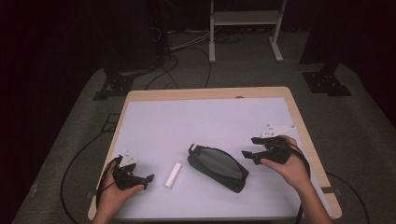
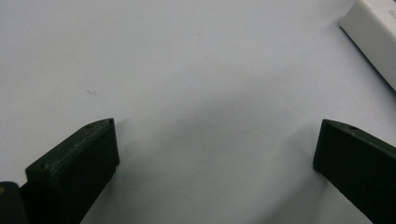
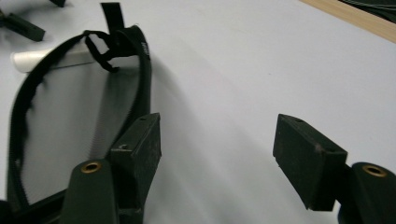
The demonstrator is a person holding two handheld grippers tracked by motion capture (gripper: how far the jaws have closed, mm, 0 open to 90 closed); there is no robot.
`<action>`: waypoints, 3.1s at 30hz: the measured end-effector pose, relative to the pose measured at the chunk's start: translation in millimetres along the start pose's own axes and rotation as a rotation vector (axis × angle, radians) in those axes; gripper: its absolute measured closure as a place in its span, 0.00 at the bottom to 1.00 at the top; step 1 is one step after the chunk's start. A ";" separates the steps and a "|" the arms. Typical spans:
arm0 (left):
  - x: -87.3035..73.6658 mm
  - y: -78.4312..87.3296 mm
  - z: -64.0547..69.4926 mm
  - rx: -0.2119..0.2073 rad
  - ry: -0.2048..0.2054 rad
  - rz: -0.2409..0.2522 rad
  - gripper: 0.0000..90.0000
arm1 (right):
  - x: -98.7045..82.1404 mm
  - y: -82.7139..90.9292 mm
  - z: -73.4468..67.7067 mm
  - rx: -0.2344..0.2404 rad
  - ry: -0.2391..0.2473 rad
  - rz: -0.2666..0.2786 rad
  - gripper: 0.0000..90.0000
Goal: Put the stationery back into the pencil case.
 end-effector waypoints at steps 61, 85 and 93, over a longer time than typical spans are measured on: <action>3.9 5.0 2.2 -0.006 0.019 0.011 0.17 | -93.8 -22.4 61.4 -0.278 -0.209 -0.120 0.19; 34.3 20.1 37.9 -0.042 0.051 -0.011 0.44 | -94.0 -22.6 61.3 -0.279 -0.208 -0.120 0.19; 47.5 19.8 50.3 -0.052 0.040 -0.051 0.50 | -93.9 -22.6 61.3 -0.279 -0.208 -0.121 0.19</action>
Point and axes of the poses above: each handheld gripper's, and its own axes: y roughly backward along the jaws, x roughly out of its top, z roughly to its right, the point moved 3 cm from there along -y, roughly forward along the jaws, and after that the axes turned 11 degrees about y, right-handed, at the moved point
